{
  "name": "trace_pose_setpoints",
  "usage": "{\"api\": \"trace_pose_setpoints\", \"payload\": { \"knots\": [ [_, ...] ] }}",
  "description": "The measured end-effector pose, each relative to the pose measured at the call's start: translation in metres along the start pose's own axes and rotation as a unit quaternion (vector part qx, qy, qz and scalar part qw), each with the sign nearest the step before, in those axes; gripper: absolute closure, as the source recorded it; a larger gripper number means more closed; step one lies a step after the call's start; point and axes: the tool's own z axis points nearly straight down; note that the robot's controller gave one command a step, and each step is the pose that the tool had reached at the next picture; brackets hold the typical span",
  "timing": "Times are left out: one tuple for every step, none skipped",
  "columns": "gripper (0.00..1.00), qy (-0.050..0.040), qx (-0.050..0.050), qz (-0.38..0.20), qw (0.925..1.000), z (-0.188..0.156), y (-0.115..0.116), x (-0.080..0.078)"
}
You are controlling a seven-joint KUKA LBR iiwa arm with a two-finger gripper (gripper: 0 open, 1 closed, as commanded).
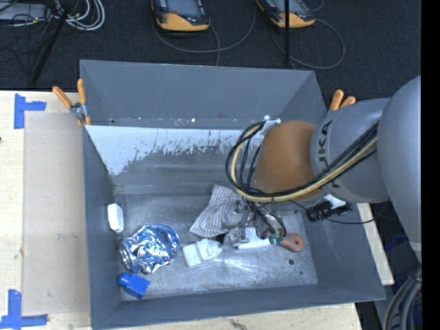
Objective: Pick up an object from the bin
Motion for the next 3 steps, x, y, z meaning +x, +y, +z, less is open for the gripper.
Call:
{"api": "trace_pose_setpoints", "payload": {
  "knots": [
    [1.0, 0.002, 0.001, 0.001, 1.0, -0.034, -0.001, 0.001],
    [1.0, -0.0019, 0.001, 0.001, 1.0, -0.08, -0.001, 0.0],
    [1.0, -0.0013, 0.001, -0.006, 1.0, -0.103, -0.001, 0.002]
  ]
}}
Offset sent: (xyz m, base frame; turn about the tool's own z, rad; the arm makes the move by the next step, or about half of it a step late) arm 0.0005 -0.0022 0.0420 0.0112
